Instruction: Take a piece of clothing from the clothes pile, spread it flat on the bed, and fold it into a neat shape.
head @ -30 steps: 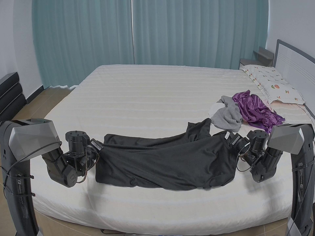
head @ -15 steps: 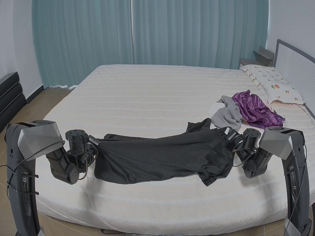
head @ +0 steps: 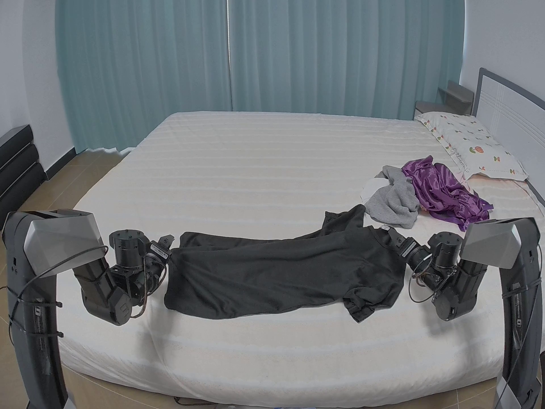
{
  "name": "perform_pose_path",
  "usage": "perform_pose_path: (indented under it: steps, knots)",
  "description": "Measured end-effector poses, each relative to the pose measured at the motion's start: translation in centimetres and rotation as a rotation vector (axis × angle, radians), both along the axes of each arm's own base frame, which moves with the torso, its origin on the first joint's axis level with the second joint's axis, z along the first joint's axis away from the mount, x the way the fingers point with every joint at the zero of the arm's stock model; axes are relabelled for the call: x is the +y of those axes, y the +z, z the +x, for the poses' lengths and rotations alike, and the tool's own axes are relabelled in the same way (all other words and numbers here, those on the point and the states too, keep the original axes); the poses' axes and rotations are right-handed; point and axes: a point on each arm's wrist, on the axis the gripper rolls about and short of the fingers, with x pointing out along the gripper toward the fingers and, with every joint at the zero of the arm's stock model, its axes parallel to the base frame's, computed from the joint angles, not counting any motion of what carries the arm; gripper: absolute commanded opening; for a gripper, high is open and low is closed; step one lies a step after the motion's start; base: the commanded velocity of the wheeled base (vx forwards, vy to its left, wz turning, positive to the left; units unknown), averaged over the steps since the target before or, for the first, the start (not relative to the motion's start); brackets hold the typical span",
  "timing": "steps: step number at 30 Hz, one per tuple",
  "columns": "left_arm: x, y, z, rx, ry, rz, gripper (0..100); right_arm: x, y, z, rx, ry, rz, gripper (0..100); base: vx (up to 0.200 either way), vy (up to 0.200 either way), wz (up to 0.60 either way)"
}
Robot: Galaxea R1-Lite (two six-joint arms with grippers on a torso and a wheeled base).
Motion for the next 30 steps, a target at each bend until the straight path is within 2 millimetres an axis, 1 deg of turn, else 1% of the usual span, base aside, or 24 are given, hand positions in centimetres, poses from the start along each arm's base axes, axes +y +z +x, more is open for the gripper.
perform_pose_path:
  steps: [6, 9, 14, 17, 21, 25, 30]
  knots:
    - [0.2, 1.8, -2.4, 0.013, -0.049, -0.008, 100, -1.0, 2.9, -2.8, 0.015, 0.017, 0.035, 100, 0.0, 0.0, 0.0]
    - [0.3, 2.6, -3.4, 0.018, -0.076, 0.017, 100, -1.2, 3.5, -4.7, 0.059, 0.042, 0.043, 100, 0.0, 0.0, 0.0]
    - [0.5, 3.4, -5.1, 0.035, -0.118, 0.065, 100, -1.4, 3.9, -7.8, 0.139, 0.073, 0.06, 100, 0.0, 0.0, 0.0]
    - [0.5, 3.2, -6.1, 0.085, -0.14, 0.091, 100, -1.2, 3.8, -9.1, 0.181, 0.086, 0.081, 100, 0.0, 0.0, 0.0]
    - [0.1, 2.8, -6.9, 0.139, -0.176, 0.109, 100, -0.2, 3.5, -10.2, 0.225, 0.129, 0.098, 100, 0.0, 0.0, 0.0]
    - [-0.9, 2.2, -7.1, 0.163, -0.215, 0.117, 100, 0.5, 3.0, -10.7, 0.256, 0.155, 0.099, 100, 0.0, 0.0, 0.0]
    - [-1.9, 0.9, -7.0, 0.197, -0.247, 0.129, 100, 1.1, 2.3, -11.1, 0.288, 0.173, 0.094, 100, 0.0, 0.0, 0.0]
